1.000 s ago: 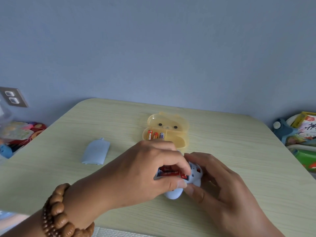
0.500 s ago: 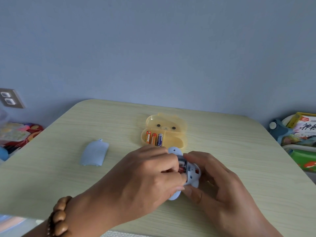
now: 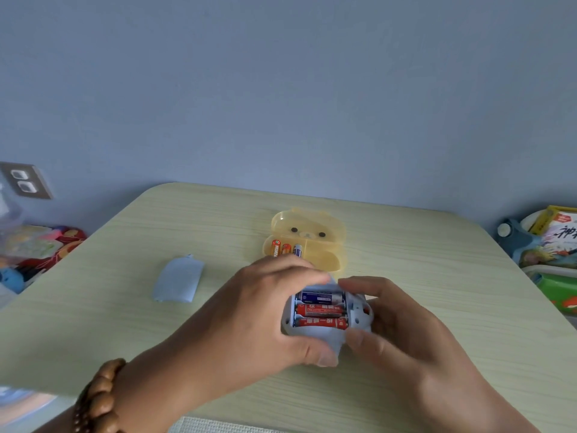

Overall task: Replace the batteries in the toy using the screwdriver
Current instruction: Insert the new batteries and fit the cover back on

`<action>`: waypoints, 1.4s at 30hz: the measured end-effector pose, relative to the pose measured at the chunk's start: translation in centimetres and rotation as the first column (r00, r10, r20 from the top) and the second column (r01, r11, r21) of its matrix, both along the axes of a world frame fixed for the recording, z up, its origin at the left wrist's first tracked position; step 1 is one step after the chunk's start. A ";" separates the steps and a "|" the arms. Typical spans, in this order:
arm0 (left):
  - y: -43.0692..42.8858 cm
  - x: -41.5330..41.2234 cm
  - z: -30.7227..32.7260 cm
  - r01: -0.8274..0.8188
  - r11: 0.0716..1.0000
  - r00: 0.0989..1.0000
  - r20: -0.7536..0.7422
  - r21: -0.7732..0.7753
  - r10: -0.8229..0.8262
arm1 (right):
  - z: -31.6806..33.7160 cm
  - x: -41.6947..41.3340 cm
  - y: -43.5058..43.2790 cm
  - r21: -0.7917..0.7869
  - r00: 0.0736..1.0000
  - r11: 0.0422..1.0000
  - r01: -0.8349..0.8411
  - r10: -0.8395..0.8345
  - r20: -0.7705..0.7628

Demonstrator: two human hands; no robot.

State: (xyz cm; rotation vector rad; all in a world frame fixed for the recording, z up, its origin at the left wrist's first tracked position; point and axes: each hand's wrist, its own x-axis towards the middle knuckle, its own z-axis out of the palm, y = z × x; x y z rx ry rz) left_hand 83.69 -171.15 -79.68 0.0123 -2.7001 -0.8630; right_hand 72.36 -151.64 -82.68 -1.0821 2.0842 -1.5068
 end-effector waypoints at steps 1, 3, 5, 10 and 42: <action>0.1 -0.1 -0.1 -0.008 1.000 1.000 -0.005 0.006 0.008 | 0.3 0.0 -0.2 -0.003 0.998 1.000 0.011 -0.011 0.057; 0.2 -0.2 0.0 -0.025 1.000 1.000 -0.006 0.018 0.025 | 0.6 0.0 -0.6 0.011 0.994 0.998 0.060 -0.061 0.094; 0.2 -0.3 0.1 -0.040 0.999 0.999 -0.002 0.033 0.040 | 0.9 0.1 -1.1 0.023 0.990 0.996 0.087 -0.089 0.110; 0.3 -0.5 0.1 -0.056 0.997 0.998 -0.005 0.051 0.056 | 1.2 0.1 -1.6 0.047 0.979 0.987 0.154 -0.159 0.131; -8.8 0.9 0.4 -0.535 0.723 0.674 0.294 -0.438 0.677 | 0.4 0.9 -0.8 0.097 0.992 0.991 0.096 -0.103 0.071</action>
